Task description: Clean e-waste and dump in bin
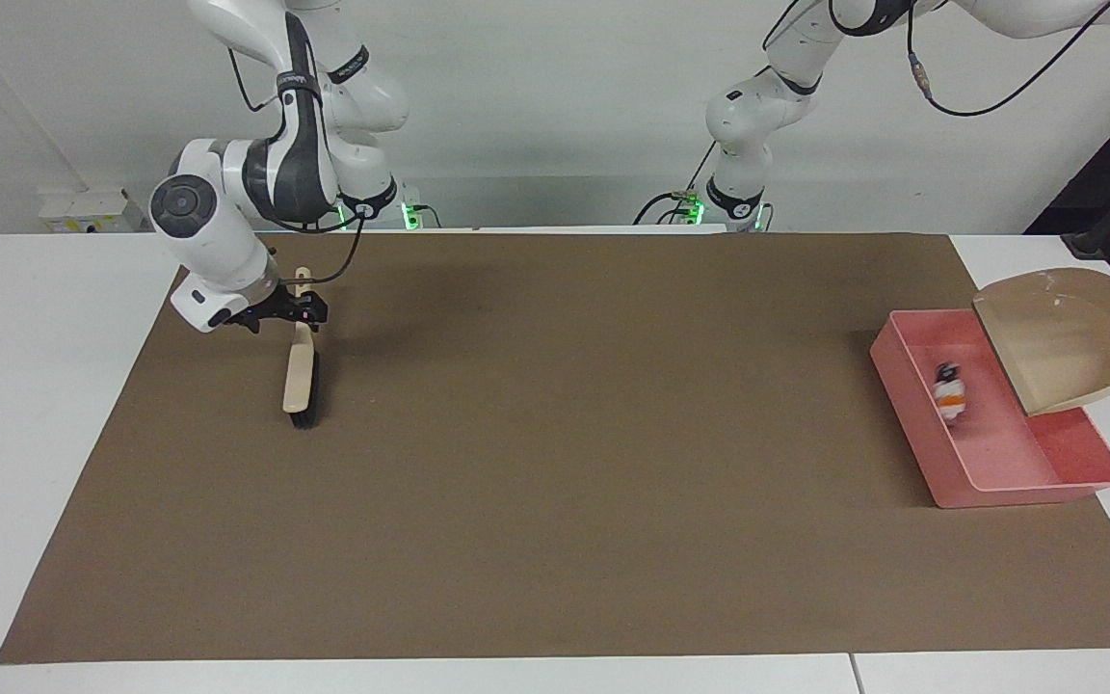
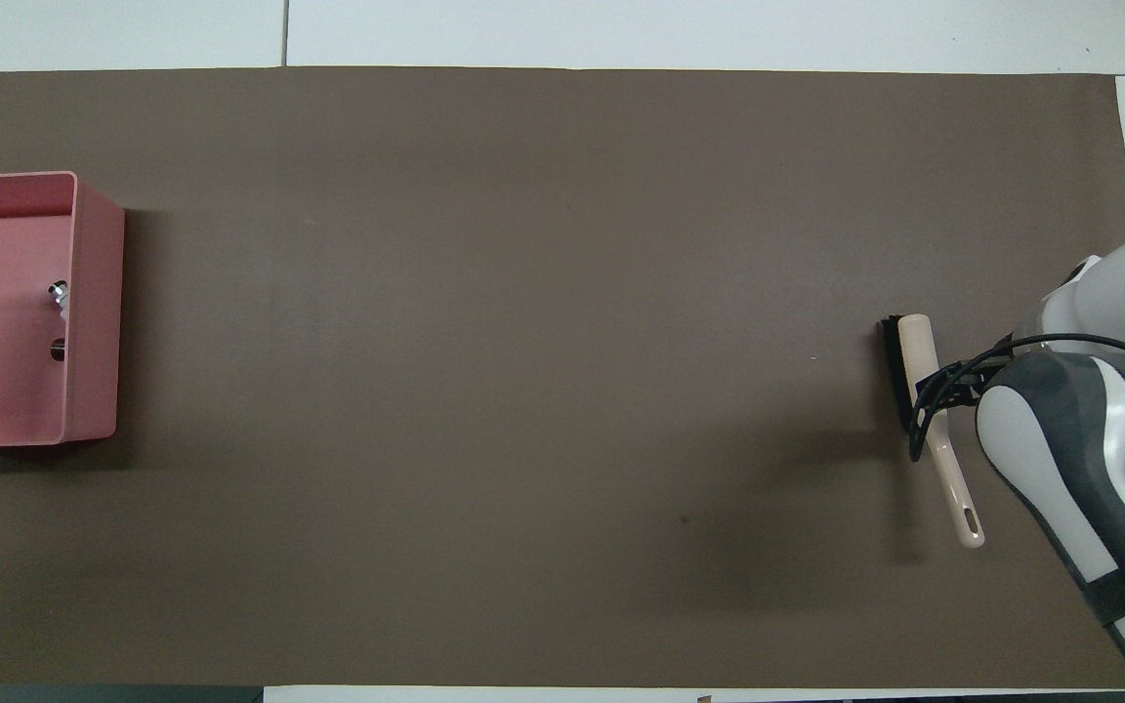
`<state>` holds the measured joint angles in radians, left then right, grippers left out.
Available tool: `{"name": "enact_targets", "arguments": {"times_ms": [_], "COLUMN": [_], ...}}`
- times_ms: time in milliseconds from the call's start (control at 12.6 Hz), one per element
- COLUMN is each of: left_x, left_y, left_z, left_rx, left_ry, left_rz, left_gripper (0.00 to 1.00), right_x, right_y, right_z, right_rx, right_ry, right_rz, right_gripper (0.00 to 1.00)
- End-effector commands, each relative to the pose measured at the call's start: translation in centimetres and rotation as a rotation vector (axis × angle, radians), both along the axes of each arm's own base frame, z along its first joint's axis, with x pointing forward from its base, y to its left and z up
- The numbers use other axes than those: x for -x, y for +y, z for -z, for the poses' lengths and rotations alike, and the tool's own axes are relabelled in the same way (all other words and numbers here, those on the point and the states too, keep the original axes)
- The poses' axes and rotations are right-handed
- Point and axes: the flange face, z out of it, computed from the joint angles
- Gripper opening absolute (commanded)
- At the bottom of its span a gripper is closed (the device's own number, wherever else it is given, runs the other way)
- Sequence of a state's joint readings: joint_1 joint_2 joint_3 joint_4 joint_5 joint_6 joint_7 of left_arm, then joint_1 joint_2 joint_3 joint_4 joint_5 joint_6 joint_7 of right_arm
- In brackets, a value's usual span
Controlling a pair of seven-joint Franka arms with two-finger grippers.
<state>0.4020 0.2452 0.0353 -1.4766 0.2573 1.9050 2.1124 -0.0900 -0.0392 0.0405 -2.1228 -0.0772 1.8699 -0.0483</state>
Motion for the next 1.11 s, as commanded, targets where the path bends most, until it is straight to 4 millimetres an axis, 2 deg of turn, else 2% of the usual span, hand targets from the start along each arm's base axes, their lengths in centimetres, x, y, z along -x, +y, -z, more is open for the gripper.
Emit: {"name": "enact_targets", "arguments": {"times_ms": [0,159,317,476,556,635,714,794,873,952,1032], "left_x": [0.5,1.3,1.4,1.1,0.8,0.1,0.2,0.5,0.8,0.9,0.9], "left_y": [-0.4,-1.1,-4.0,-6.9,-8.8,-11.6,-13.9,-17.0,-19.2,-22.6,-25.1], "left_z": [-0.1,-2.0,-3.9,-3.8,-3.6,-3.0,-2.2,-0.5,1.2,3.2,5.2], "left_rx": [-0.024,-0.045,-0.039,0.036,0.082,0.095,0.116,0.189,0.225,0.236,0.256], "left_ry": [0.025,0.028,0.033,0.057,0.047,0.061,0.067,0.068,0.068,0.087,0.099], "left_rz": [-0.013,-0.011,0.019,0.039,0.061,0.108,0.135,0.139,0.127,0.145,0.125], "left_gripper": [0.0,0.0,0.0,0.0,0.0,0.0,0.0,0.0,0.0,0.0,0.0], "right_x": [-1.7,-1.9,-1.5,-1.3,-1.6,-2.2,-2.8,-3.6,-4.0,-3.8,-3.7], "right_y": [-0.3,-0.5,-1.4,-2.6,-3.3,-3.9,-3.8,-3.6,-4.2,-4.1,-4.5], "right_z": [-6.5,-10.3,-12.8,-13.4,-12.9,-13.0,-14.1,-14.7,-15.3,-15.0,-15.0], "right_rx": [0.011,0.014,0.017,0.023,0.021,0.02,0.019,0.02,0.02,0.019,0.014], "right_ry": [-0.033,-0.024,-0.026,-0.029,-0.008,-0.002,-0.008,-0.013,-0.007,0.005,0.015], "right_rz": [0.019,0.028,0.048,0.066,0.078,0.088,0.089,0.085,0.098,0.095,0.104], "right_gripper": [0.99,0.99,0.99,0.99,0.99,0.99,0.99,0.99,0.99,0.99,0.99]}}
